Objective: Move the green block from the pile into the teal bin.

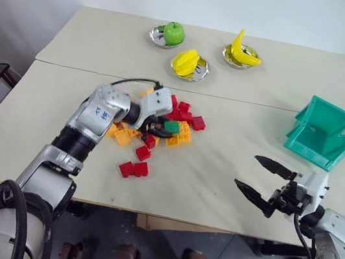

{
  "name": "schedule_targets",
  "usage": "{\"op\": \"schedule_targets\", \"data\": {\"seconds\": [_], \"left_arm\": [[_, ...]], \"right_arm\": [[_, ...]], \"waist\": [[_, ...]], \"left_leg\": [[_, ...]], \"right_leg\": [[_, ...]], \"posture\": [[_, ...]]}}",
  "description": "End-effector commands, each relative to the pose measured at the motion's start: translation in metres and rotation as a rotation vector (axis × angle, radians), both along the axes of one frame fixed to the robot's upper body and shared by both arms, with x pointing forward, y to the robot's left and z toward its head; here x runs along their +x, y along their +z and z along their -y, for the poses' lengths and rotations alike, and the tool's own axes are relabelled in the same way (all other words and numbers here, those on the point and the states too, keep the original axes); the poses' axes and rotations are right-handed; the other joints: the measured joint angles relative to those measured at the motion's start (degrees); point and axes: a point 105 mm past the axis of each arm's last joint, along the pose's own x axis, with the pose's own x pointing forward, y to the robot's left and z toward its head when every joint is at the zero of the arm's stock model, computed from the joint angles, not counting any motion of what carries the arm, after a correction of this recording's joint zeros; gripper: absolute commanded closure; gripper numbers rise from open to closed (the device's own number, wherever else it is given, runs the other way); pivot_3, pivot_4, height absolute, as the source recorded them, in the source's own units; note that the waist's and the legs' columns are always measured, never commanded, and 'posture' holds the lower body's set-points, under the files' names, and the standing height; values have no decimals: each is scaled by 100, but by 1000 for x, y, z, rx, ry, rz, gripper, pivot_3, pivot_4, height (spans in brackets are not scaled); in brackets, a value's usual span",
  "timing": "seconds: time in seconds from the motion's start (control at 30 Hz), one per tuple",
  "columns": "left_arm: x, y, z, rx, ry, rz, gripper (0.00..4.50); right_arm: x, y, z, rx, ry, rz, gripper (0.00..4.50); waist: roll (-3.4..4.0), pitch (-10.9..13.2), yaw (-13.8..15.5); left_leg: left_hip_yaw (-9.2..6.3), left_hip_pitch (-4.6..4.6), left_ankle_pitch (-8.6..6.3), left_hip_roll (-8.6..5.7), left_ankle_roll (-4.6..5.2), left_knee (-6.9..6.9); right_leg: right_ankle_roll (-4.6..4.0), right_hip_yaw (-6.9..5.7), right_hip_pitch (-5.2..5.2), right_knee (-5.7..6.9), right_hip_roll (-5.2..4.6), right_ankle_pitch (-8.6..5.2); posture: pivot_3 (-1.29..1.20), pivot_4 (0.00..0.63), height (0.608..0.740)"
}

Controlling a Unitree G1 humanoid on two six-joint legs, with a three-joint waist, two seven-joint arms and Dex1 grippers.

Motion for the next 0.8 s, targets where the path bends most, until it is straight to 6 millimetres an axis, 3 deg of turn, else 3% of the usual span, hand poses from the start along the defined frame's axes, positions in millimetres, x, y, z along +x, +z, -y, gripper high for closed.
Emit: {"op": "schedule_targets", "data": {"seconds": [0.03,0.17,0.23,0.3,0.4,0.6,0.7,0.8], "left_arm": [[-13,16,27,46,-164,45,2880],[-5,9,31,84,-152,61,2880],[-1,-3,22,89,-120,22,2880],[3,-25,0,134,-74,-9,2880],[-9,-47,-25,161,-71,-71,2880],[-36,-71,-44,202,-78,-146,2880],[-39,-79,-39,205,-55,-140,1913],[-33,-71,-33,170,-35,-107,1044]], "right_arm": [[-9,13,8,-10,-41,52,0],[-15,12,7,-10,-58,50,0],[-17,12,7,-5,-67,53,0],[-19,11,5,-3,-70,49,0],[-21,9,2,4,-65,36,0],[-21,9,2,-2,-44,20,0],[-19,10,1,-2,-31,13,0],[-18,9,-1,-1,-20,9,0]], "waist": [[0,0,17],[0,0,-3],[0,0,-57],[0,0,-111],[0,0,-151],[-6,-3,-108],[-5,-4,-105],[-4,-4,-70]], "left_leg": [[7,0,0,-2,0,0],[41,1,0,-1,2,0],[52,4,0,6,2,-2],[55,7,0,11,1,-3],[53,13,0,16,1,-8],[3,11,0,11,2,2],[2,12,-1,8,3,0],[3,14,-1,7,3,1]], "right_leg": [[0,-3,3,0,0,0],[1,-3,5,-4,0,0],[1,1,2,-4,4,0],[1,3,0,-1,8,0],[0,6,-3,6,10,0],[0,10,3,8,7,0],[0,10,3,7,4,0],[0,10,5,7,4,0]], "posture": [[0,150,740],[0,150,740],[0,150,740],[0,150,740],[0,150,740],[0,150,740],[0,150,740],[0,150,740]]}}
